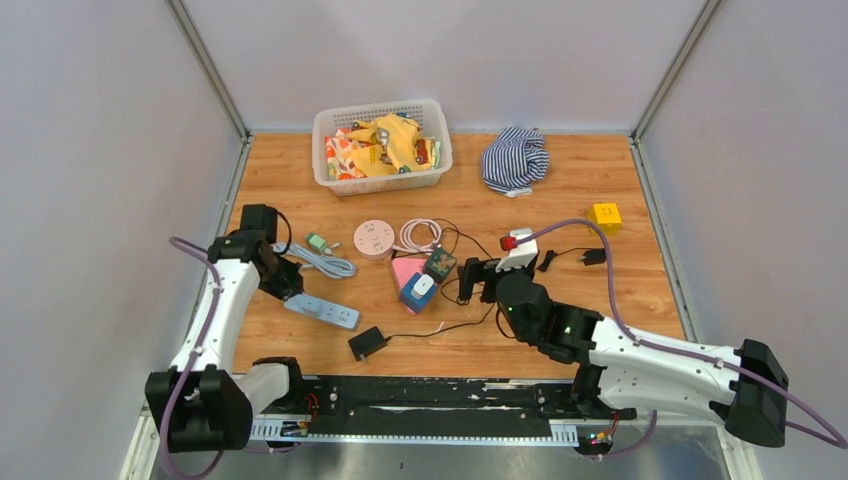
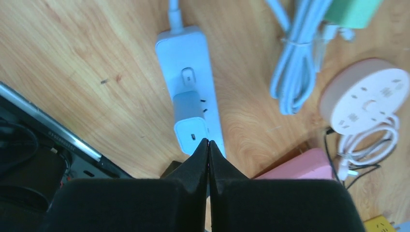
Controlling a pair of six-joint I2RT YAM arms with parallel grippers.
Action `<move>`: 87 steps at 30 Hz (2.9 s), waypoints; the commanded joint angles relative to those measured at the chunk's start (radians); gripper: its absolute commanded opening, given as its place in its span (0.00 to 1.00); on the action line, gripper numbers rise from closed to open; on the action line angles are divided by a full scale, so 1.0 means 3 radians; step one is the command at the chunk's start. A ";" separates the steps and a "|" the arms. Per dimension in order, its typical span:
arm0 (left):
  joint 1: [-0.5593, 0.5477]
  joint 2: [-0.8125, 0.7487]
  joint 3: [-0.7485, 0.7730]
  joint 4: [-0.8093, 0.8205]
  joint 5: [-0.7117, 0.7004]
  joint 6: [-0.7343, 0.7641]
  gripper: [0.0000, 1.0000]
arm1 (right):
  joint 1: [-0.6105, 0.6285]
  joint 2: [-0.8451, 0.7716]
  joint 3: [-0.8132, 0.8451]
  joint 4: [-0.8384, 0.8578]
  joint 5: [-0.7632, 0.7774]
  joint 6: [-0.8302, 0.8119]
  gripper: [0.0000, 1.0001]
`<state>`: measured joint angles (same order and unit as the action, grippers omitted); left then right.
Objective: Insert the plug
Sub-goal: Press the plug into the socket, then pick up the plug from the center of the board.
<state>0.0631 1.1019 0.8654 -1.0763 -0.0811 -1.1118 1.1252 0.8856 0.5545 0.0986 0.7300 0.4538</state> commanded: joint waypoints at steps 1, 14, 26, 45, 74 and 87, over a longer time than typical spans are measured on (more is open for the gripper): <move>-0.0001 -0.0215 0.0326 0.0101 -0.0300 0.0358 0.01 | -0.0033 0.0159 0.0198 -0.0246 0.0211 0.0162 1.00; -0.0001 -0.0361 0.0055 0.1590 0.1373 0.1678 0.76 | -0.0756 0.0546 0.0625 -0.0904 -0.0127 0.0343 0.99; -0.0378 -0.0584 -0.0284 0.2138 0.1982 0.2288 1.00 | -0.2389 0.1065 0.0831 -0.1042 -0.0633 0.0433 0.97; -0.0451 -0.0743 -0.0459 0.2064 0.1754 0.2492 1.00 | -0.3890 0.2662 0.1715 -0.0418 -0.1317 -0.2030 1.00; -0.0451 -0.0696 -0.0435 0.2031 0.1779 0.2539 1.00 | -0.4420 0.3333 0.2415 -0.1160 -0.2344 -0.2290 0.72; -0.0451 -0.0754 -0.0466 0.2046 0.1776 0.2525 1.00 | -0.4268 0.2854 0.2260 -0.1177 -0.2849 -0.2140 0.48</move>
<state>-0.0681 0.8970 0.7315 -0.4614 0.4488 -0.3664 -0.1875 1.8374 1.2461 -0.2283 -0.0467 -0.2199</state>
